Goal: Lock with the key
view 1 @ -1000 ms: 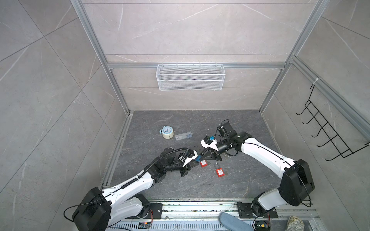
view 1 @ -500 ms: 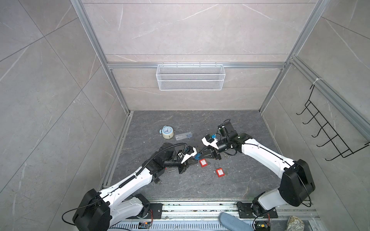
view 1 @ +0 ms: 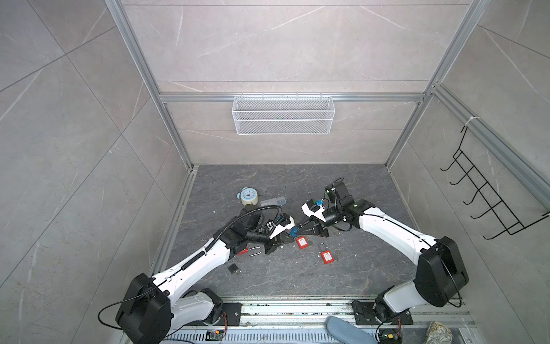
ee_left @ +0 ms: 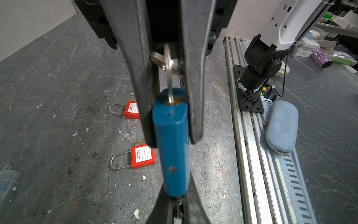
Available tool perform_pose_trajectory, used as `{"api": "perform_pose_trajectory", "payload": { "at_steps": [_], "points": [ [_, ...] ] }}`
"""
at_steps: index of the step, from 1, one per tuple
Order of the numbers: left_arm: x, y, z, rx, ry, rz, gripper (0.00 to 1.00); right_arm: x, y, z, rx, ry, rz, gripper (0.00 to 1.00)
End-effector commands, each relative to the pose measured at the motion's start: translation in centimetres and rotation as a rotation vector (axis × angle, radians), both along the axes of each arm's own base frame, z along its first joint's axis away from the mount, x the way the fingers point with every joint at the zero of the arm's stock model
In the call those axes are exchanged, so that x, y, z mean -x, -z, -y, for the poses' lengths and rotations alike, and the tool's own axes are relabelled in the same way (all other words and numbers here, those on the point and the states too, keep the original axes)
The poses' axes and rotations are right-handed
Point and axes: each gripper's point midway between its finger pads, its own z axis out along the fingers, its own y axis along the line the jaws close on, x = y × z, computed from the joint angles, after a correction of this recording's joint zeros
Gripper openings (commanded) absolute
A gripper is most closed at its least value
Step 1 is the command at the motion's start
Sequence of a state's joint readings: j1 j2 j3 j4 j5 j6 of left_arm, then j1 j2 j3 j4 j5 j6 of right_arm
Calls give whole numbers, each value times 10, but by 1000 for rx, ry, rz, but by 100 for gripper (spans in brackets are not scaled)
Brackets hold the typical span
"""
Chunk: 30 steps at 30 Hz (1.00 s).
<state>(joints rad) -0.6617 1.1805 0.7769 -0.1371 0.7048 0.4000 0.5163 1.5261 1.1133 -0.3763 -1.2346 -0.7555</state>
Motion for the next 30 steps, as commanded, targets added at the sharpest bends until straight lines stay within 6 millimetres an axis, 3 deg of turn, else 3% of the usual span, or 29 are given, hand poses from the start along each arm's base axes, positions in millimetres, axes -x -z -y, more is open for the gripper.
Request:
{"api": "perform_pose_trajectory", "payload": {
  "at_steps": [1,4,11,15,19,20,21,25,30],
  "points": [
    [0,-100,26,244,141,329,0,-8,41,-6,118,71,-67,0],
    [3,-92,26,196,174,267,0,-13,43,-5,126,96,-44,0],
    [16,-45,7,18,185,88,0,-36,21,7,110,182,40,1],
    [22,-23,-6,-62,167,26,0,-45,5,17,91,218,103,28],
    [22,-15,-16,-94,138,12,0,-48,-12,28,71,244,154,52],
    [21,-14,-19,-106,129,8,0,-48,-16,31,71,248,166,63],
    [20,-13,-21,-114,122,8,0,-48,-19,35,77,258,172,99],
    [15,-9,-29,-160,102,9,0,-59,-19,53,150,372,209,100],
    [10,7,-36,-262,112,-5,0,-114,-28,90,246,799,313,100]
  ]
}}
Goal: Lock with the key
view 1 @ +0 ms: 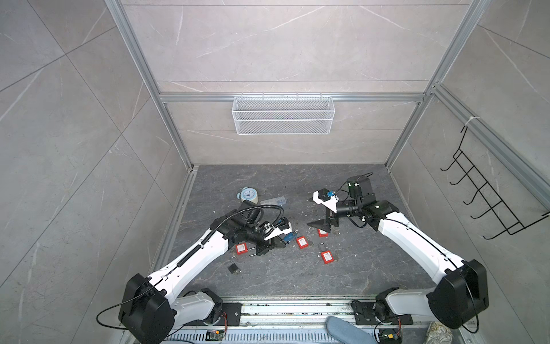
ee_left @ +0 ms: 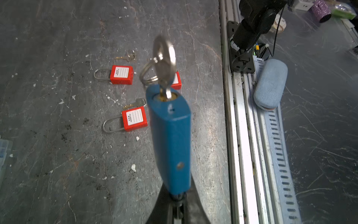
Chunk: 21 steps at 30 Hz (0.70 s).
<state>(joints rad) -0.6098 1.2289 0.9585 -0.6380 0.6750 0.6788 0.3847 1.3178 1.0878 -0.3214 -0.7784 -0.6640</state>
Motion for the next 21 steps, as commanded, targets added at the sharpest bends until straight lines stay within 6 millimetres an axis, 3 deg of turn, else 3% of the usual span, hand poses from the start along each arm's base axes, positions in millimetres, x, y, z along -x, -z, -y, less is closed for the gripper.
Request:
{"api": "perform_pose_trajectory", "payload": {
  "at_steps": [1,3,7,10,14,16,19,21],
  "points": [
    [-4,-6,-2,-29,37,40,0,-57,-12,46,28,466,97,100],
    [-7,-3,-2,-44,40,45,0,-85,-30,85,-11,781,135,100],
    [-11,1,-2,-71,48,48,0,-102,-24,116,15,984,161,100],
    [-15,10,-4,-113,49,44,0,-97,-12,104,-25,931,89,100],
    [-23,28,-9,-191,42,32,0,-78,6,72,-3,714,14,99],
    [-24,38,-10,-221,42,11,0,-60,15,56,7,573,-2,95],
    [-26,49,-11,-242,47,-5,0,-7,36,26,6,226,54,81],
    [-27,56,-12,-253,53,2,0,16,53,17,30,95,67,71]
  ]
}}
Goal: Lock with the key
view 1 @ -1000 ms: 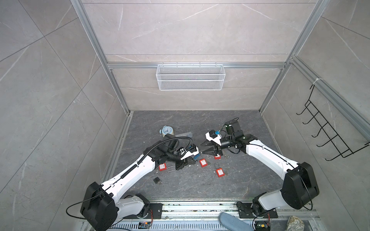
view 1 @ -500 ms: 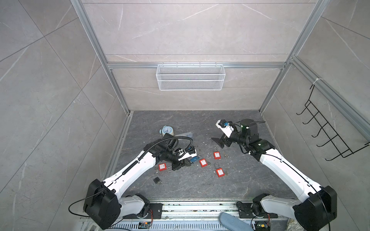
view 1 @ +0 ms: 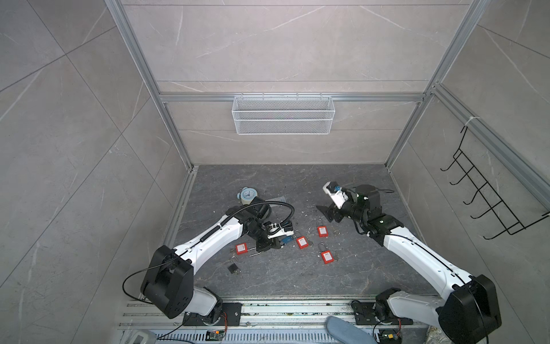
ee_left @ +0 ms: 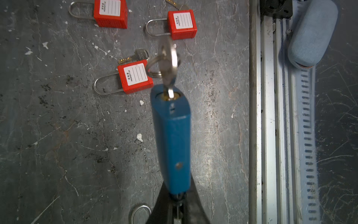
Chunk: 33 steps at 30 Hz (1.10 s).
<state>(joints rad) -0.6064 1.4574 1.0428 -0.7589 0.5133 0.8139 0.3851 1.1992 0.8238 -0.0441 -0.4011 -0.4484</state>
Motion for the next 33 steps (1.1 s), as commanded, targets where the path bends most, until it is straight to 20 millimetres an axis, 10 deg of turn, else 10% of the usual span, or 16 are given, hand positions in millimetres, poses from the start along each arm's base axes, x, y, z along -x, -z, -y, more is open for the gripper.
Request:
{"api": "perform_pose_trajectory", "payload": {
  "at_steps": [1,7,18,33],
  "points": [
    [-5,-3,0,7,34,40,0,58,22,-31,20,-366,6,68],
    [-3,-18,1,25,72,69,0,97,66,-62,144,-574,-109,65],
    [15,-37,5,87,128,10,0,104,58,-109,-56,-636,-117,62],
    [15,-50,7,111,136,36,0,120,41,-121,-168,-720,-170,44]
  ]
}}
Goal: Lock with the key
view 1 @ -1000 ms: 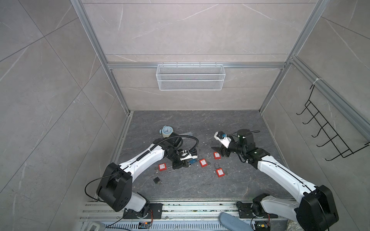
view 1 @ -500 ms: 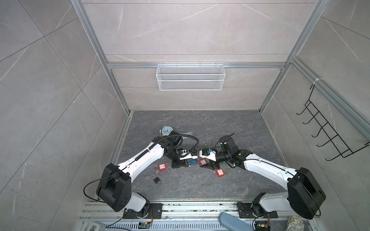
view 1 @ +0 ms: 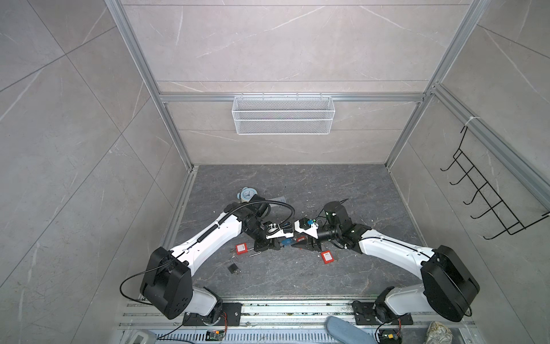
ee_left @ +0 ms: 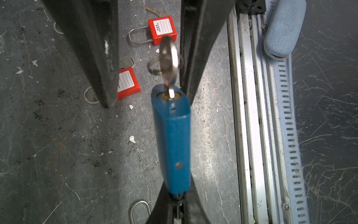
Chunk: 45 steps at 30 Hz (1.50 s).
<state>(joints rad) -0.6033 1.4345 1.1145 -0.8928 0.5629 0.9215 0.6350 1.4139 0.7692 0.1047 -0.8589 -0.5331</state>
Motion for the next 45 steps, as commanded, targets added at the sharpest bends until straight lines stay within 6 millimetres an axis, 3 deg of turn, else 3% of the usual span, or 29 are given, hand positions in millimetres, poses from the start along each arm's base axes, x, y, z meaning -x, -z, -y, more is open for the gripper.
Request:
{"api": "perform_pose_trajectory", "payload": {
  "at_steps": [1,13,19,23,25,28,31,37,45],
  "points": [
    [1,-26,9,84,36,32,0,10,-6,-5,-36,-46,-34,43],
    [1,-29,10,89,32,29,0,15,-9,-11,-63,-74,-62,35],
    [0,-31,12,94,31,34,0,17,-8,-13,-60,-92,-77,24],
    [-2,-32,12,96,6,42,0,17,-10,-13,-62,-94,-56,11],
    [-4,-34,13,111,-17,56,8,16,-15,-13,-74,-85,-35,8],
    [-11,-39,9,148,-77,101,32,13,-26,-13,-98,-67,-1,6],
    [-17,-53,2,260,-172,133,49,8,-40,-12,-126,-43,38,5],
    [-22,-80,-8,531,-297,220,58,0,-75,-6,-208,-32,64,5],
    [-27,-106,-13,745,-378,252,59,-4,-105,1,-267,-37,65,5]
  ]
}}
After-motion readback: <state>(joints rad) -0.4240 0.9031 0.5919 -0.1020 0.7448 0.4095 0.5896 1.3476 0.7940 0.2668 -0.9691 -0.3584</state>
